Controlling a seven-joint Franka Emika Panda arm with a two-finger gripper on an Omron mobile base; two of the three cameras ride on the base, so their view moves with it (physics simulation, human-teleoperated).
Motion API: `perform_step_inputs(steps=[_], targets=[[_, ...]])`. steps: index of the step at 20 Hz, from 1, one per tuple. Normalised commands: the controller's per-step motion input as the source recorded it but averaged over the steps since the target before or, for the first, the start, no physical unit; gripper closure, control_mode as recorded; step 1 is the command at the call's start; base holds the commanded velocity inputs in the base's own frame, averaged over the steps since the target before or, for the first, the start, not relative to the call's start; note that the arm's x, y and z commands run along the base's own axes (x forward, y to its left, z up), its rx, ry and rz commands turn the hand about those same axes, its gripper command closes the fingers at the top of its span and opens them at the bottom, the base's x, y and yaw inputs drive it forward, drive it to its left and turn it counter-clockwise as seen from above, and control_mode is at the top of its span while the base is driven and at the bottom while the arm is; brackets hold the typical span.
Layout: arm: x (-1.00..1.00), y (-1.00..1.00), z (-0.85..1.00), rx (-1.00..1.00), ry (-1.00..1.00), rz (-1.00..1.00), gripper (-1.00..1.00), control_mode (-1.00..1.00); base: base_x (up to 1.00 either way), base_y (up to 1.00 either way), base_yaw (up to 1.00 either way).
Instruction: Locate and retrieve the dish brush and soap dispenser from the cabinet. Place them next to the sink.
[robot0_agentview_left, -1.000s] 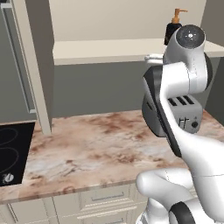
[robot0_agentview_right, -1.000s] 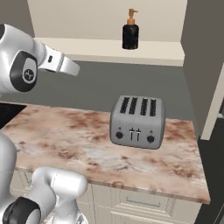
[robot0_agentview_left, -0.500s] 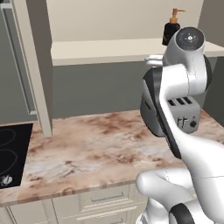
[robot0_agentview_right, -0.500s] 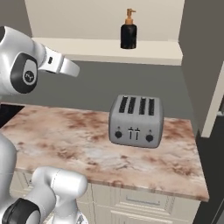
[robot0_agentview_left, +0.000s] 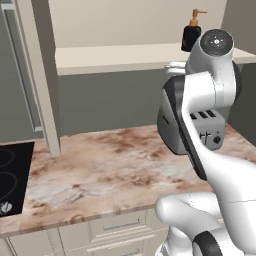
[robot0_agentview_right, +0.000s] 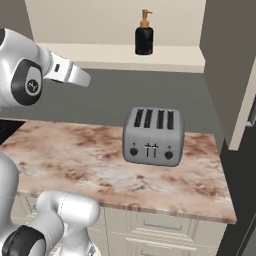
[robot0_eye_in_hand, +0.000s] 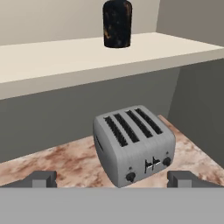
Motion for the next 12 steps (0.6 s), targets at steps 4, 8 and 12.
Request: perform_step_inputs(steps=[4, 8, 12], targets=[[0.00, 0.00, 0.00, 0.00, 0.00, 0.00, -1.00, 1.00, -0.12, -0.04, -0.18], [0.00, 0.00, 0.00, 0.00, 0.00, 0.00, -1.00, 1.00, 0.28, 0.00, -0.12], [0.00, 0.00, 0.00, 0.00, 0.00, 0.00, -1.00, 1.00, 0.44, 0.11, -0.08]])
